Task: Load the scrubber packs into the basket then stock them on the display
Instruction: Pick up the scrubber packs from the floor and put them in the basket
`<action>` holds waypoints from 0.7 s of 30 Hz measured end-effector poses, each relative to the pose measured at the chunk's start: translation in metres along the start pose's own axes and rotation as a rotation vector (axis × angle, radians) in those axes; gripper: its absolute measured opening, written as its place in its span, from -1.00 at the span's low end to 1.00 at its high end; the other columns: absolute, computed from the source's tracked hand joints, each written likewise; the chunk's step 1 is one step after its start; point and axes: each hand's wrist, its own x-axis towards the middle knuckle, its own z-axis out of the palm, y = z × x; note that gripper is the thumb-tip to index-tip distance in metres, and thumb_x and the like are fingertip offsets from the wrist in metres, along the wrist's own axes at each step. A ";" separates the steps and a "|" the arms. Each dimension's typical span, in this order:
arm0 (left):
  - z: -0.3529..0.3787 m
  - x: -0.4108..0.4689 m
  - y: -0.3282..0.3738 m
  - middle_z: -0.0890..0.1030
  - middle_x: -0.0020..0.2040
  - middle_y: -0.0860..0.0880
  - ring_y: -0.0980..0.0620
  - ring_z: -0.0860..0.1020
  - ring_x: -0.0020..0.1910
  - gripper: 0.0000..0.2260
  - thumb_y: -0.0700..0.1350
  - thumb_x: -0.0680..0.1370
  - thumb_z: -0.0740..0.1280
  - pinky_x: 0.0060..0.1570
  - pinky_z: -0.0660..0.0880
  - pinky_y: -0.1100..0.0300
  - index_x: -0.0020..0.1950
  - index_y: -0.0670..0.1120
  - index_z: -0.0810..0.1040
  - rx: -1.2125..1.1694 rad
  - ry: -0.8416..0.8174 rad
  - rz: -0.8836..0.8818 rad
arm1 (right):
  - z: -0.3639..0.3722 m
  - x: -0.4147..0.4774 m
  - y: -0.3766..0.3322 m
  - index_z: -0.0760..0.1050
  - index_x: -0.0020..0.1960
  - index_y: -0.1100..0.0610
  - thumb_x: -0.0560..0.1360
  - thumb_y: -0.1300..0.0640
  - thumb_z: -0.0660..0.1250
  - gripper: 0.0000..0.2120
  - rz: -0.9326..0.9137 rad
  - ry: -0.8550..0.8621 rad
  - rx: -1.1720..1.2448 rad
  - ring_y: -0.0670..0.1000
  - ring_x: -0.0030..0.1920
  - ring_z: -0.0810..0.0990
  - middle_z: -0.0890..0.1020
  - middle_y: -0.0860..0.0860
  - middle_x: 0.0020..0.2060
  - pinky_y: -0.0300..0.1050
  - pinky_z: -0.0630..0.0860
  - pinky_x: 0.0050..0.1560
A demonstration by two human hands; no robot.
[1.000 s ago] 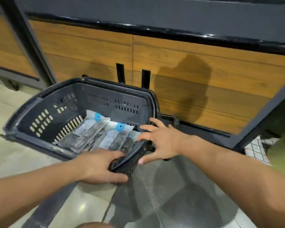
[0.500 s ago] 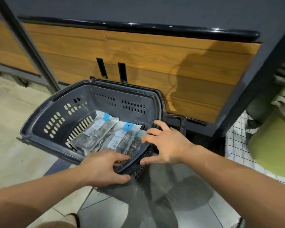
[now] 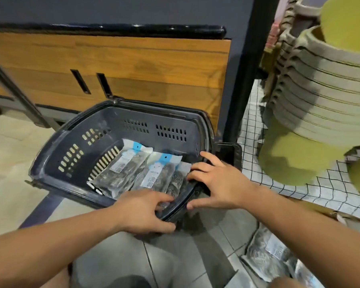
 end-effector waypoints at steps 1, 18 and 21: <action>0.001 0.001 0.008 0.64 0.15 0.24 0.22 0.57 0.16 -0.43 0.37 0.35 0.35 0.13 0.52 0.19 0.34 0.35 0.37 -0.001 -0.011 0.001 | 0.003 -0.007 0.006 0.32 0.45 -0.18 0.27 -0.63 -0.03 -0.11 -0.001 0.016 0.007 0.06 0.62 -0.13 0.27 -0.19 0.51 0.25 0.28 0.48; -0.027 0.038 0.138 0.52 0.04 0.21 0.20 0.53 0.02 -0.29 0.43 0.22 0.32 0.06 0.50 0.14 0.27 0.11 0.41 -0.310 0.327 0.110 | 0.024 -0.071 0.082 0.54 0.34 0.06 0.41 -0.38 0.24 -0.32 -0.077 0.585 0.234 0.15 0.47 0.39 0.57 0.03 0.33 0.24 0.41 0.38; -0.030 0.054 0.187 0.51 0.03 0.16 0.13 0.51 0.01 -0.45 0.30 0.35 0.40 0.00 0.45 0.17 0.24 0.09 0.43 -0.401 0.451 0.235 | 0.016 -0.108 0.111 0.58 0.27 0.15 0.46 -0.26 0.23 -0.40 0.047 0.695 0.271 0.18 0.33 0.49 0.60 0.10 0.25 0.21 0.46 0.29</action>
